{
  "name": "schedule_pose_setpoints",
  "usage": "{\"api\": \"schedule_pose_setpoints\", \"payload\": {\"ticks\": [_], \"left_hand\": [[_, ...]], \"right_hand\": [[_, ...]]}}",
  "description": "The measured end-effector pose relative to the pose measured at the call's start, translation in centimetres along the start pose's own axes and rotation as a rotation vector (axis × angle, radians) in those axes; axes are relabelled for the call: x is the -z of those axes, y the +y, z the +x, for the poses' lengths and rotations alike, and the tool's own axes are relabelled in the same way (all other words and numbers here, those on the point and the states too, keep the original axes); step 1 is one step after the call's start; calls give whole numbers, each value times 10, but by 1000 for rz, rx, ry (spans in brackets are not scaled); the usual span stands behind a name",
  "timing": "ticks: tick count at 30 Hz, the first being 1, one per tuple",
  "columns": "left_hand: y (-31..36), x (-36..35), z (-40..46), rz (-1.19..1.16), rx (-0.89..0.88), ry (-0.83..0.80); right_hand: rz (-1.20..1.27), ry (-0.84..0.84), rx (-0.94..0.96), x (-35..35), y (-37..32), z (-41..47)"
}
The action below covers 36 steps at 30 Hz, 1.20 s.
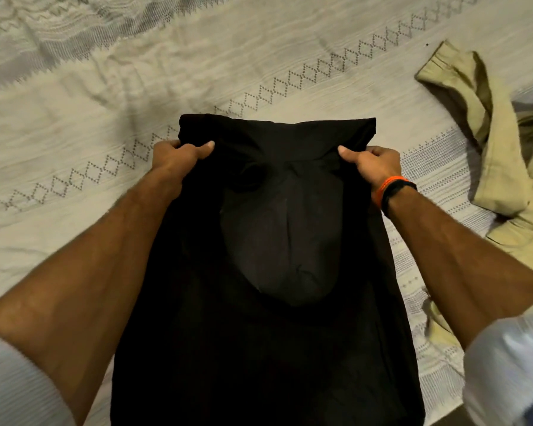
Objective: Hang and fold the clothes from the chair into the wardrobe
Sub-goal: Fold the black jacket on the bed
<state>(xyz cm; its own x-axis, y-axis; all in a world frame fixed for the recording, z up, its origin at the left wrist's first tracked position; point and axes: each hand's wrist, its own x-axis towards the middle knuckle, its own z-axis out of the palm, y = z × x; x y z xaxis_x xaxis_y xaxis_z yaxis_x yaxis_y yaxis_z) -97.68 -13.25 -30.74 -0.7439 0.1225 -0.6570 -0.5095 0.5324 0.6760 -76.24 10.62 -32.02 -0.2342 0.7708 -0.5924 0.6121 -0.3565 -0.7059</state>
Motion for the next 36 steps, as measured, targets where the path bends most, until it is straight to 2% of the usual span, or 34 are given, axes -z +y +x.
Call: {"api": "schedule_pose_setpoints", "payload": {"ticks": [3, 7, 13, 18, 21, 23, 24, 27, 30, 32, 36], "left_hand": [[-1, 6, -11, -93, -26, 6], [-12, 20, -37, -156, -93, -9], [-45, 44, -107, -222, -250, 46], [-98, 66, -168, -192, -289, 58], [-151, 83, -191, -67, -315, 23], [-186, 94, -200, -20, -243, -59], [-202, 99, -206, -51, -143, -124], [-226, 111, -222, -282, 223, -340], [-226, 119, -224, -529, 420, -364], [-219, 111, -227, -515, 380, -296], [-219, 92, -228, -272, 83, -56]], "right_hand": [[200, -39, -9, 3, -3, -18], [337, -54, 54, 17, 2, -50], [358, -88, 227, 48, 19, -113], [382, -77, 224, 69, 83, -161], [309, -21, 183, 80, 134, -195], [238, -30, 106, 83, 162, -216], [243, -41, 37, 85, 177, -225], [475, -87, -266, 92, 194, -246], [614, -121, -392, 100, 189, -251], [591, -138, -357, 95, 183, -252], [444, -33, -216, 82, 186, -256]]}}
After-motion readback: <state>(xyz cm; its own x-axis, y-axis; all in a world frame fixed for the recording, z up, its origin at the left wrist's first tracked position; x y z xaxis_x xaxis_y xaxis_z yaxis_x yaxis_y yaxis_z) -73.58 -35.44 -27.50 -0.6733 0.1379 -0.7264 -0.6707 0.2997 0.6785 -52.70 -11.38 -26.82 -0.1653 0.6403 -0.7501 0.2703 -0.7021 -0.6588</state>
